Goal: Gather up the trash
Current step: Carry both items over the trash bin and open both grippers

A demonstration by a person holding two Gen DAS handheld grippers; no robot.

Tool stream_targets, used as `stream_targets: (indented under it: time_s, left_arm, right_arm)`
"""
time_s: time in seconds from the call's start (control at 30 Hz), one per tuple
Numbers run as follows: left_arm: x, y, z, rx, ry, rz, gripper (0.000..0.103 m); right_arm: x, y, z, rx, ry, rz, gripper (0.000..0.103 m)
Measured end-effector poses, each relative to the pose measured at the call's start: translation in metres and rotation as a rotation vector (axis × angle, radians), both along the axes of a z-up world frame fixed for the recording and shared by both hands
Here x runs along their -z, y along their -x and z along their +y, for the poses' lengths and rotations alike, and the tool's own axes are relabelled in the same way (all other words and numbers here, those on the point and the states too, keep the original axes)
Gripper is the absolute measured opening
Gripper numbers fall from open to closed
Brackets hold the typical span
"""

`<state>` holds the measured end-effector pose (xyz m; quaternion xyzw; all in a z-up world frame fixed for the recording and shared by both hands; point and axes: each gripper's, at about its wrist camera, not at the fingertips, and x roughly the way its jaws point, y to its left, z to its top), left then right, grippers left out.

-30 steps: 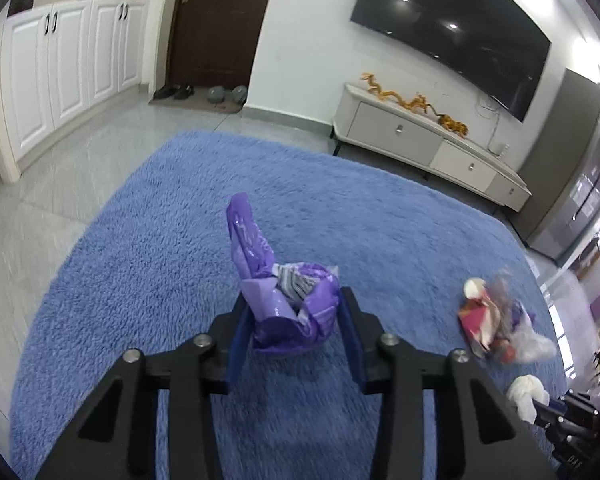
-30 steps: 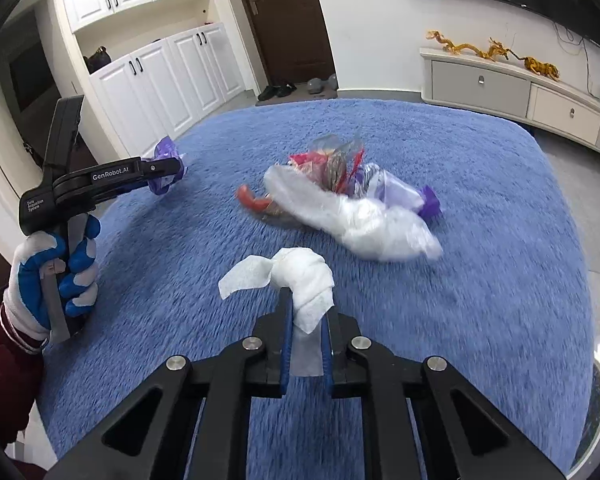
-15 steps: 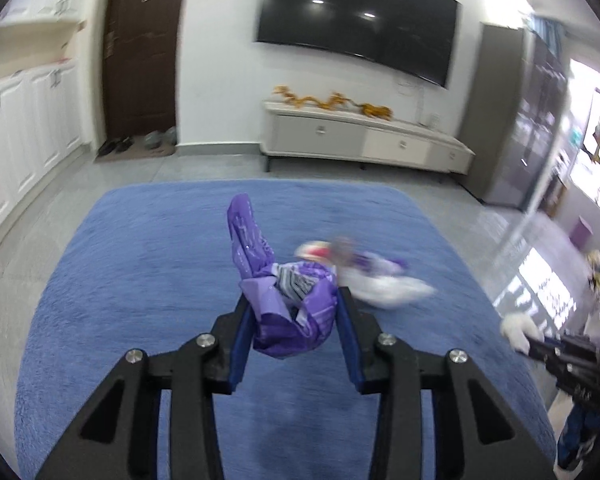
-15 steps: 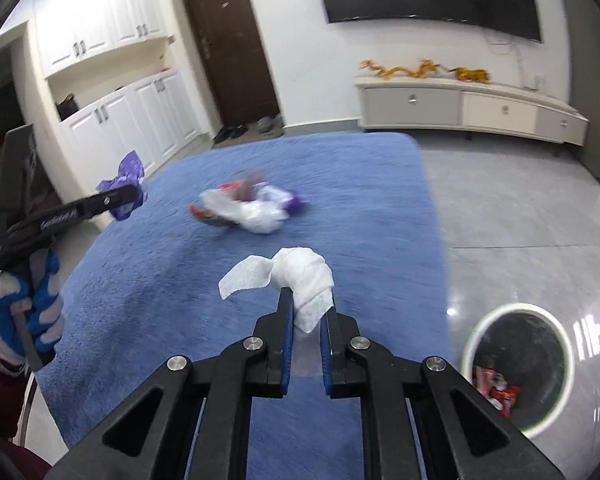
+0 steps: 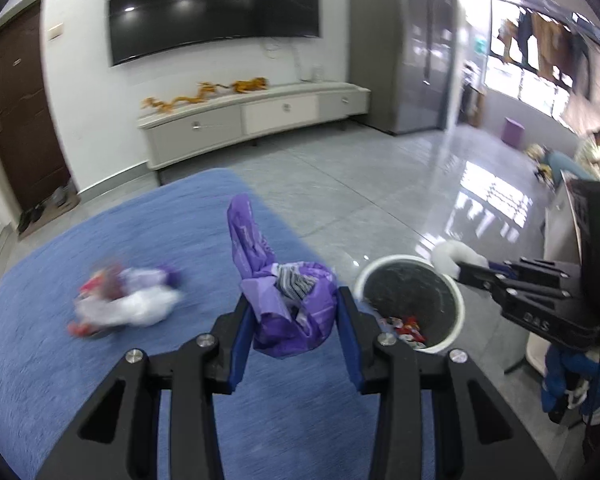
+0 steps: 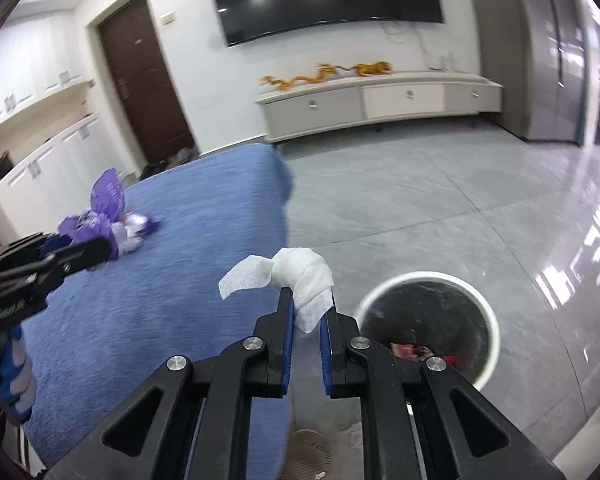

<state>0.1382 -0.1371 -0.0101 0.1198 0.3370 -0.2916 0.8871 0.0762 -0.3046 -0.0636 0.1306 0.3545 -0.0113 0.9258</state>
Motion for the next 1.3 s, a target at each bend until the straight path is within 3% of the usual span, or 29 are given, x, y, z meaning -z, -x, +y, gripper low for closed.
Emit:
stream_targets:
  time_s: [0.3, 0.6, 0.8, 0.93, 1.3]
  left_arm:
    - [0.032, -0.008, -0.097, 0.139, -0.09, 0.053, 0.038]
    - [0.055, -0.019, -0.17, 0.231, -0.124, 0.091, 0.04]
    - [0.061, -0.024, -0.197, 0.254, -0.118, 0.098, 0.045]
    - [0.063, -0.028, -0.209, 0.257, -0.103, 0.11, 0.056]
    - [0.051, -0.023, -0.212, 0.269, -0.072, 0.097, 0.062]
  right_arm:
    - [0.038, -0.014, -0.067, 0.126, -0.041, 0.06, 0.012]
    - [0.075, -0.027, -0.116, 0.211, -0.078, 0.116, 0.015]
    - [0.094, -0.032, -0.137, 0.234, -0.091, 0.143, 0.018]
    - [0.104, -0.034, -0.145, 0.255, -0.088, 0.163, 0.045]
    - [0.099, -0.019, -0.152, 0.284, -0.082, 0.163, 0.048]
